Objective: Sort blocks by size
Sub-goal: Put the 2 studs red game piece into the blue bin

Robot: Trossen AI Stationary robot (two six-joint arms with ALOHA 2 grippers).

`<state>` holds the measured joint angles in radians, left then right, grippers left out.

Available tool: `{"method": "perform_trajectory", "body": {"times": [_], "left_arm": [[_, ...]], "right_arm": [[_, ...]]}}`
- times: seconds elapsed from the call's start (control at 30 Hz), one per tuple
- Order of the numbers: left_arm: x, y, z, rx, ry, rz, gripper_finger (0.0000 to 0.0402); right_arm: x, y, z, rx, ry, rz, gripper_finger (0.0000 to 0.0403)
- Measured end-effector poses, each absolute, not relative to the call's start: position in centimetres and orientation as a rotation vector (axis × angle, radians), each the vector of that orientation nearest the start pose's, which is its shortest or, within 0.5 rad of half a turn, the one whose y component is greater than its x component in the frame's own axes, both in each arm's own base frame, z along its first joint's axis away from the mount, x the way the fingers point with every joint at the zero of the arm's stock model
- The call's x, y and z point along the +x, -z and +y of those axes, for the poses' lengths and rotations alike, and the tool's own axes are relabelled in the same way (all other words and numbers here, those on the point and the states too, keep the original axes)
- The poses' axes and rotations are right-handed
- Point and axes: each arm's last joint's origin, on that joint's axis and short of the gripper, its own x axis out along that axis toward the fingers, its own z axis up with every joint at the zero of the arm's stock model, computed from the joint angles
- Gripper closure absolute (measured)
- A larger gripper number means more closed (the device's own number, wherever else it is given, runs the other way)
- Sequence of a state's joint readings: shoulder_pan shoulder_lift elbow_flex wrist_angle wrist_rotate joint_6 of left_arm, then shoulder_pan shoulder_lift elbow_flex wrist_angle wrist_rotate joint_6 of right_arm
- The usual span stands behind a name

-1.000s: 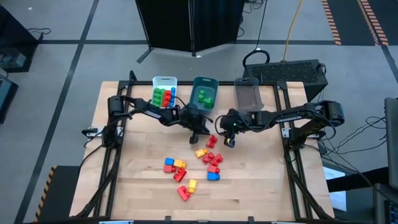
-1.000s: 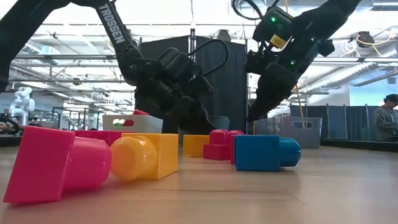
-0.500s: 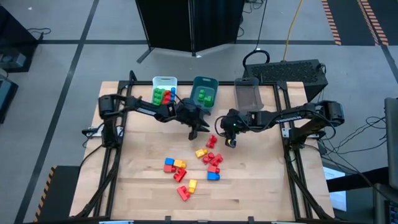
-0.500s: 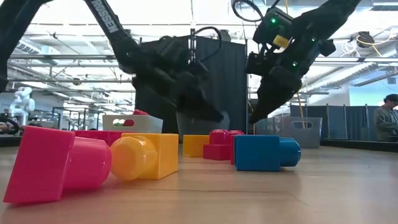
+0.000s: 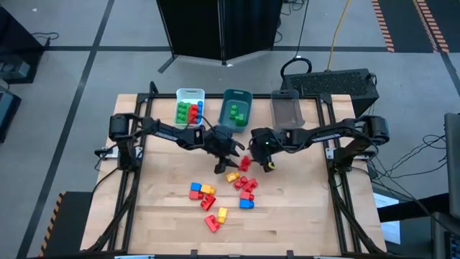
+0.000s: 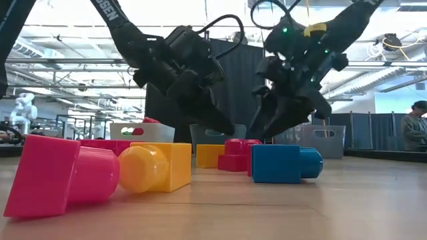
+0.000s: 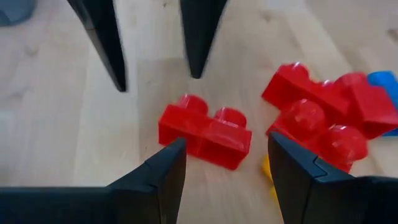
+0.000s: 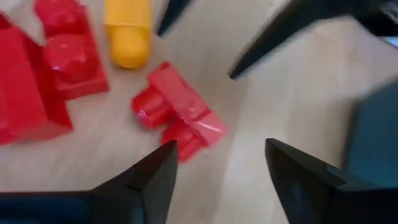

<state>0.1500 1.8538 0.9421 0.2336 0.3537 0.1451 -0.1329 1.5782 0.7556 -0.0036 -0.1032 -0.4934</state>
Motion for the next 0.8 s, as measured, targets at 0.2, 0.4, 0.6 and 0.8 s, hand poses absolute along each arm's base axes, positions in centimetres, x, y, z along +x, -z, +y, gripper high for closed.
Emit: {"method": "perform_trajectory", "body": {"times": [0.2,0.4,0.6,0.8], "left_arm": [[36.1,-13.8,4.0,-0.025,0.205,0.685,0.0219],[35.8,-13.5,4.0,-0.066,0.188,0.731,0.0219],[35.2,-14.3,4.0,-0.075,0.150,0.769,0.0219],[34.0,-16.5,4.2,-0.034,0.044,0.801,0.0219]], "right_arm": [[31.8,-16.1,-3.6,-0.405,-0.321,0.819,0.0136],[33.7,-15.0,-3.8,-0.439,-0.407,0.927,0.0139],[34.9,-13.1,-4.0,-0.434,-0.447,1.004,0.0157],[35.1,-12.7,-4.0,-0.399,-0.459,1.051,0.0208]]}}
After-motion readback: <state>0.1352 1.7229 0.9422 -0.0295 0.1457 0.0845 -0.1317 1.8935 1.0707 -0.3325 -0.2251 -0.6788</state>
